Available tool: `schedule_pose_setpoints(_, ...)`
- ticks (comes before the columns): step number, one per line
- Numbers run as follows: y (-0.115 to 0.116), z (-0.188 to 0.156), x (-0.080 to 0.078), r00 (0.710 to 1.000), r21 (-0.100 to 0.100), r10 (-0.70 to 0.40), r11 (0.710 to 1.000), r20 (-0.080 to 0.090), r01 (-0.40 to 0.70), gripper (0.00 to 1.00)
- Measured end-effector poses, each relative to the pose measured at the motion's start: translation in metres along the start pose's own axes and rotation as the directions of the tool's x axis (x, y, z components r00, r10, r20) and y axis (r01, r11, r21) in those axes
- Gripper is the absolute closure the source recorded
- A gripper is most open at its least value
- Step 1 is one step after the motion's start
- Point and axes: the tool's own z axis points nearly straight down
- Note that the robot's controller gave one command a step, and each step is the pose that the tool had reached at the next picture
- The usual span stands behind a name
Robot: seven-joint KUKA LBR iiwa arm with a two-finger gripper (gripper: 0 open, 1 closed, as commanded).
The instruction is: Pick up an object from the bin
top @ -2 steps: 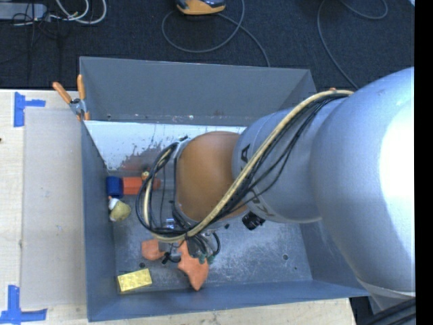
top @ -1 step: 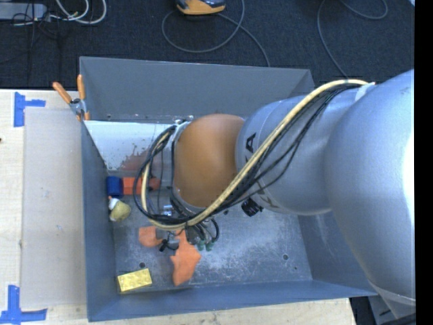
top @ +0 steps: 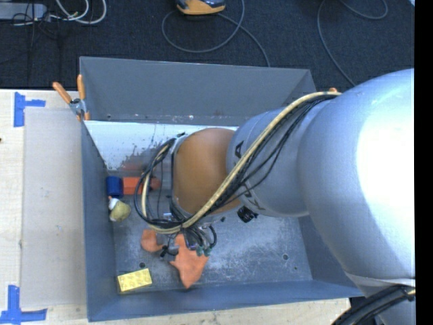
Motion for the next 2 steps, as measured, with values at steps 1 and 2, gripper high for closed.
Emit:
schedule_pose_setpoints(1, -0.001, -0.01, 0.007, 1.0, 0.005, 0.005, 1.0, -0.019, -0.005, 1.0)
schedule_pose_setpoints(2, 0.001, -0.074, -0.002, 1.0, 0.002, -0.012, 1.0, -0.005, 0.013, 1.0)
